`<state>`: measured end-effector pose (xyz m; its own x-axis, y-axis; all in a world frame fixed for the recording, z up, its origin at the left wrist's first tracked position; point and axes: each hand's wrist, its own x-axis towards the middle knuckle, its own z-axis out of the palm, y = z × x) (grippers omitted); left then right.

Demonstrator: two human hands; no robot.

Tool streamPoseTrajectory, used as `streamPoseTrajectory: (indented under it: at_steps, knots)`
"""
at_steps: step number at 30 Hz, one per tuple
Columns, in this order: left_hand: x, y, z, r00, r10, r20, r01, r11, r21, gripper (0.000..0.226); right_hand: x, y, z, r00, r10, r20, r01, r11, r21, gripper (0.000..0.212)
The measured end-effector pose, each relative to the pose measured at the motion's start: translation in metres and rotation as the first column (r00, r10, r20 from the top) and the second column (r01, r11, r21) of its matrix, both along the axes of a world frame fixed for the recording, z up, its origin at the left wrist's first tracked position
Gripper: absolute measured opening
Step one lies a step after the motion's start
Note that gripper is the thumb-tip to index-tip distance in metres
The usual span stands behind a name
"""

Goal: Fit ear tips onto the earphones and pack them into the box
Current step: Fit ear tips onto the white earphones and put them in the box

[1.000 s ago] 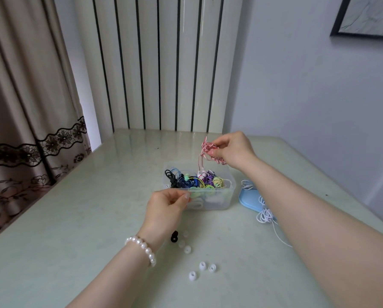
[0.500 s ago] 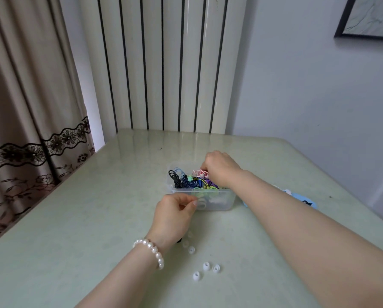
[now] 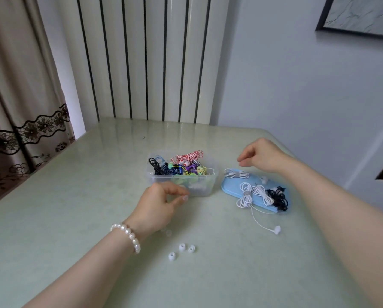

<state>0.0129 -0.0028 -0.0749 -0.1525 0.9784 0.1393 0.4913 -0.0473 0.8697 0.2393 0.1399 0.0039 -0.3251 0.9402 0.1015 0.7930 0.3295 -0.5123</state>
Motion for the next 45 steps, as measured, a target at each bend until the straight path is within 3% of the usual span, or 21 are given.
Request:
streamPoseTrajectory:
  at_steps: [3,7,9,12,16,20,26,30,34,39,42,45]
  knots:
    - [0.004,-0.003,0.003,0.998,-0.061,-0.026,0.061,0.998,-0.010,0.007,0.019,-0.013,-0.009,0.993,0.062,0.104,-0.047,0.989,-0.137,0.016]
    - [0.008,-0.004,0.002,0.988,-0.092,-0.122,0.096,0.995,0.031,0.020,0.023,-0.024,-0.025,0.958,0.123,0.260,-0.071,0.977,-0.202,0.029]
    - [0.009,-0.005,0.002,0.987,-0.090,-0.134,0.096,0.995,0.038,0.022,0.020,-0.024,-0.034,0.920,0.150,0.361,-0.104,0.984,-0.145,0.039]
    - [0.005,-0.006,0.002,0.993,-0.073,-0.094,0.075,0.997,0.015,0.018,0.015,-0.030,-0.041,0.868,0.132,0.478,-0.159,0.987,0.017,0.027]
    - [-0.005,-0.004,0.008,0.999,0.001,0.053,-0.002,1.000,0.025,0.009,0.010,-0.039,-0.027,0.879,0.104,0.465,-0.185,0.974,0.132,0.017]
    - [-0.006,-0.005,0.017,0.972,-0.010,0.234,-0.011,0.996,0.087,0.012,0.003,-0.052,0.001,0.928,0.166,0.334,-0.213,0.971,0.108,0.022]
    - [0.002,-0.006,0.014,0.967,-0.046,0.250,0.027,0.996,0.081,0.013,-0.019,-0.071,0.018,0.964,0.266,-0.017,-0.265,0.964,0.033,0.026]
    - [0.013,-0.010,0.014,0.964,-0.112,0.240,0.093,0.991,0.092,0.053,-0.032,-0.083,0.015,0.868,0.331,-0.371,-0.399,0.909,-0.122,0.029]
    - [0.017,-0.011,0.013,0.937,-0.179,0.301,0.155,0.983,0.103,0.065,-0.043,-0.089,0.006,0.735,0.368,-0.570,-0.537,0.829,-0.157,0.025]
    - [0.021,-0.014,0.017,0.772,-0.334,0.541,0.330,0.938,0.108,0.036,-0.046,-0.086,-0.004,0.628,0.329,-0.705,-0.604,0.778,-0.175,0.021]
    - [0.020,-0.016,0.021,0.681,-0.269,0.681,0.346,0.938,0.024,0.015,-0.042,-0.083,-0.008,0.607,0.311,-0.731,-0.608,0.774,-0.176,0.022]
    - [0.018,-0.016,0.025,0.626,-0.190,0.757,0.357,0.932,-0.061,0.014,-0.035,-0.078,-0.014,0.629,0.287,-0.722,-0.564,0.808,-0.171,0.021]
